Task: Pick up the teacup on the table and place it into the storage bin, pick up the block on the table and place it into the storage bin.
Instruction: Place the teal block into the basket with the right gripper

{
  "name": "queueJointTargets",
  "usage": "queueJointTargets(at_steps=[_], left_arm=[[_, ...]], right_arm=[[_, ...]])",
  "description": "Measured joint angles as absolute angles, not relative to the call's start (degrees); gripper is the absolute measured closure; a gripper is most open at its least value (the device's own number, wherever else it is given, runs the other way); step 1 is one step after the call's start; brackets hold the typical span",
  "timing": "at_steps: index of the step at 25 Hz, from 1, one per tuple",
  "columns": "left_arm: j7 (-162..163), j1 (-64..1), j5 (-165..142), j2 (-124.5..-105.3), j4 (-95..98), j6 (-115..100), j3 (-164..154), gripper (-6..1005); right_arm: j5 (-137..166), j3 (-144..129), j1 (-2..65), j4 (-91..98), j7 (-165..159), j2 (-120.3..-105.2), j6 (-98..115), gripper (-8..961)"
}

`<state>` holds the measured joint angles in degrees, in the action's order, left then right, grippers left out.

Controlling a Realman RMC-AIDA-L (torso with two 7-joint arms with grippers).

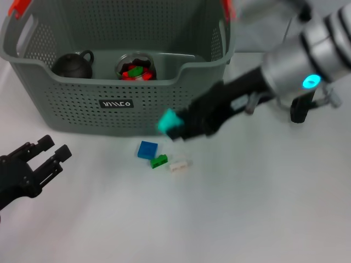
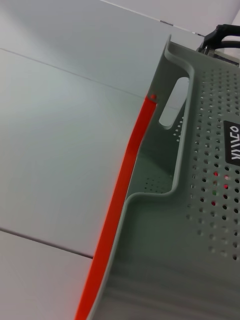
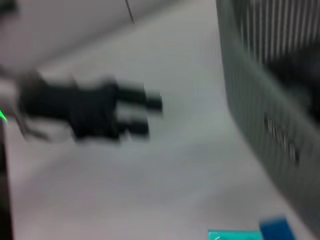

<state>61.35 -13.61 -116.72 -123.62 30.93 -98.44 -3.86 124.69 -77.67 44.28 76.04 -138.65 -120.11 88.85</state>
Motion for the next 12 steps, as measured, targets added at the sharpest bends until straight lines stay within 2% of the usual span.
queueJointTargets(at_steps=[6,12], left_arm=[[61.52,-13.86,-116.71,-123.57,30.93,-98.51,-3.87,468],[61.62,-13.97,-116.71,-123.57,30.94,-98.76,-3.86,468]], right_arm=[[119.66,-67.23,47.56,77.14,-135.44,-120.07,87.99,531],[129.45,-64.75,57.37,73.68,-139.16,-120.37,79.61,531]])
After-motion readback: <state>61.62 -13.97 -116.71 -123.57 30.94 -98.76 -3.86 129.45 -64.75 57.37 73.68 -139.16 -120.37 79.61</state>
